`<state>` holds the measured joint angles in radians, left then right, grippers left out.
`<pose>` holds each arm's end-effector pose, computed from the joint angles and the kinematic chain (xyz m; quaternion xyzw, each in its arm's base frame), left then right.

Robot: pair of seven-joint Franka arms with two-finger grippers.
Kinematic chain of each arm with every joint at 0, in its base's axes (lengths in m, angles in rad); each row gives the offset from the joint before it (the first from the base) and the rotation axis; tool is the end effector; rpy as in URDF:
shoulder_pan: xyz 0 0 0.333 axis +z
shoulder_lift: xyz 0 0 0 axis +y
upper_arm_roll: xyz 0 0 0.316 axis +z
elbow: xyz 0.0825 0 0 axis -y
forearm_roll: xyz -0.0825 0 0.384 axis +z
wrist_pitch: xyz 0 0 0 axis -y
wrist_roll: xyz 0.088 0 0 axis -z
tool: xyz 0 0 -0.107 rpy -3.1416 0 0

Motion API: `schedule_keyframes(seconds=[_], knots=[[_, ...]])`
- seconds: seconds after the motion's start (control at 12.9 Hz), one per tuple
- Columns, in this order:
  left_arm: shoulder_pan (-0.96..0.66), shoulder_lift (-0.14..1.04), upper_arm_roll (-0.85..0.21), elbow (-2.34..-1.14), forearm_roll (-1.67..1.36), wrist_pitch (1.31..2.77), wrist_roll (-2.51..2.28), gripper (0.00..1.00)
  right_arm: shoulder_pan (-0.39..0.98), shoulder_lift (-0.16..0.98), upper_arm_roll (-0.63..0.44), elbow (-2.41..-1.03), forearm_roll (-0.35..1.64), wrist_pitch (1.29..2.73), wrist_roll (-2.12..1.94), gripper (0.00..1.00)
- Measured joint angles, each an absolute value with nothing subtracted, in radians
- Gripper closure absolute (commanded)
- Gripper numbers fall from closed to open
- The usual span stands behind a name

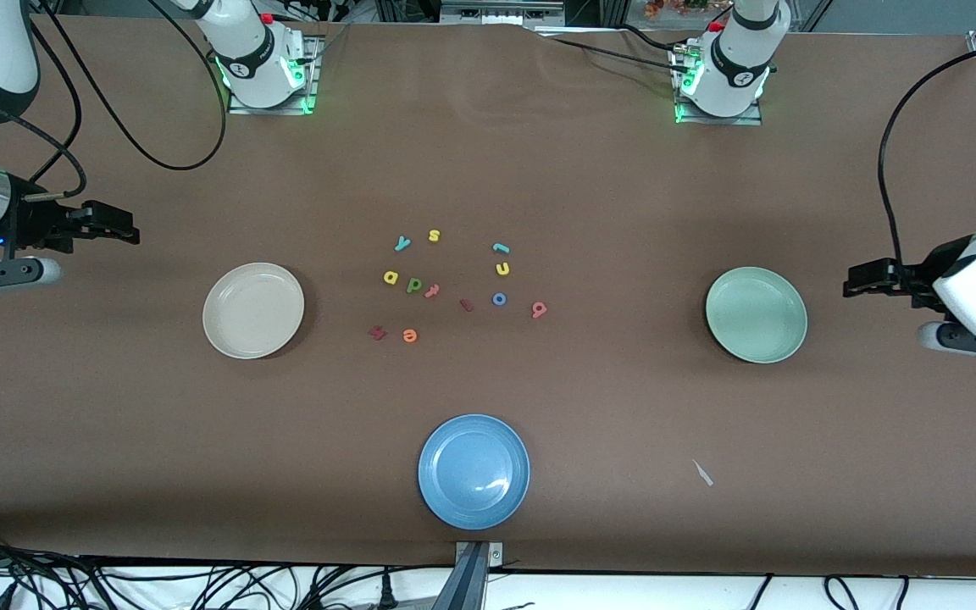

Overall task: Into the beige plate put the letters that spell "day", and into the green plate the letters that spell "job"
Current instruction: 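Grasp the pink letter with the left gripper while the right gripper advances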

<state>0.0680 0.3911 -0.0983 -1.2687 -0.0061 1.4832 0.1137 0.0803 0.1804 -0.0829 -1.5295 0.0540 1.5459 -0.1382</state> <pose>0.6540 -0.0086 0.5219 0.9935 -0.0696 -0.0862 0.0256 0.5988 0.0082 0.5380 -0.9943 -0.0660 0.0800 0.0252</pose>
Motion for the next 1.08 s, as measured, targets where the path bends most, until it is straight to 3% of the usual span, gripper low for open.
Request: schedule_keyframes(seconds=[0.46, 1.08], knots=[[-0.138, 0.501, -0.108, -1.303, -0.149, 1.514, -0.232, 0.0, 0.081, 0.193, -0.083, -1.53, 0.054, 1.552, -0.134, 0.0], [-0.391, 0.636, -0.11, -1.509, -0.158, 2.009, -0.717, 0.0, 0.14, 0.205, -0.075, -1.53, 0.062, 1.612, -0.047, 0.0]])
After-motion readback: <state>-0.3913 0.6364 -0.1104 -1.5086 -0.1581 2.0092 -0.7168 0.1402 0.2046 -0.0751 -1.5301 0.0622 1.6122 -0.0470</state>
